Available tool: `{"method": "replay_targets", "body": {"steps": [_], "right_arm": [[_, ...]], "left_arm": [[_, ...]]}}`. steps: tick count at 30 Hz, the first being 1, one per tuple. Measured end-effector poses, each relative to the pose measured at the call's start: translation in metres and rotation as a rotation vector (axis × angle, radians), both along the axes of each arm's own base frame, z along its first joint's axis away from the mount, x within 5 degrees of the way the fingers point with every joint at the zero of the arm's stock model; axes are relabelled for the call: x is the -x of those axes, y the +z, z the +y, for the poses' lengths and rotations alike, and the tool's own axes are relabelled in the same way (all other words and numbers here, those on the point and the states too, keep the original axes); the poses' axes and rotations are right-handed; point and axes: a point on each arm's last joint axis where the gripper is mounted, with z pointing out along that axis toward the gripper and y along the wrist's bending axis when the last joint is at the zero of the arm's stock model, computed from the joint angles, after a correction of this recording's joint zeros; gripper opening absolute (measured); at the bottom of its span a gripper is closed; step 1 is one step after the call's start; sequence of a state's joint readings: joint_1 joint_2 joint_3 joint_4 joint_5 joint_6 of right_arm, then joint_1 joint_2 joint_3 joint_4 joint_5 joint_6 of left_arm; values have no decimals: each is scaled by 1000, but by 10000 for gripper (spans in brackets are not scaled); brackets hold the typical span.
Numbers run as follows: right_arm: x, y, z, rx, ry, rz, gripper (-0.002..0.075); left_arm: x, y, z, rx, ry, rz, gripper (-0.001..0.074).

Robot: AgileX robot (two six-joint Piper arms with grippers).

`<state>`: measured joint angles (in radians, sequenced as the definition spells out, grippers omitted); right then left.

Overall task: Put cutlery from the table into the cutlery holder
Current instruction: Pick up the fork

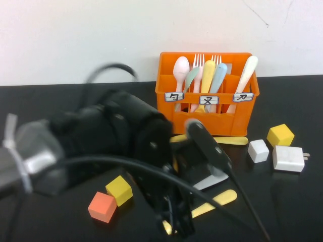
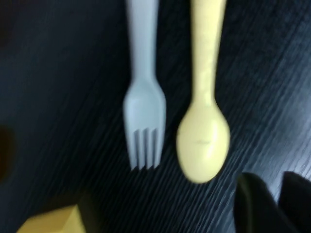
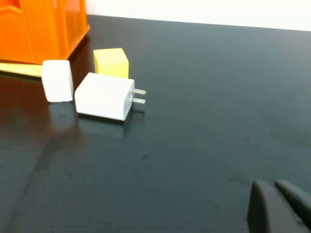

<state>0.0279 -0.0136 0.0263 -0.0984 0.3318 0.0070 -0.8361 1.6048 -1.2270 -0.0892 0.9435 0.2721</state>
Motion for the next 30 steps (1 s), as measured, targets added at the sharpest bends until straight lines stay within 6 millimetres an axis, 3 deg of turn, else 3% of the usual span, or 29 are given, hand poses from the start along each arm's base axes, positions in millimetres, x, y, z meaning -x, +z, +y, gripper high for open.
{"method": "replay_targets", "body": {"steps": [4,7,17,22,30], "right_arm": [[0,0,0,0,0,0,-4],[0,0,0,0,0,0,-4],[0,0,0,0,0,0,-4],[0,0,0,0,0,0,-4],[0,0,0,0,0,0,-4]], "left_arm": [[2,-13,-15,-10,-56,-19,260],[-4,-19,-20,-9,-40,-47,322],[-34,-29,-29,2,0,-136,336],[-54,-49,-30,-18,35,-126,336],[-64,-76,-39,-20,37,-108,336]]}}
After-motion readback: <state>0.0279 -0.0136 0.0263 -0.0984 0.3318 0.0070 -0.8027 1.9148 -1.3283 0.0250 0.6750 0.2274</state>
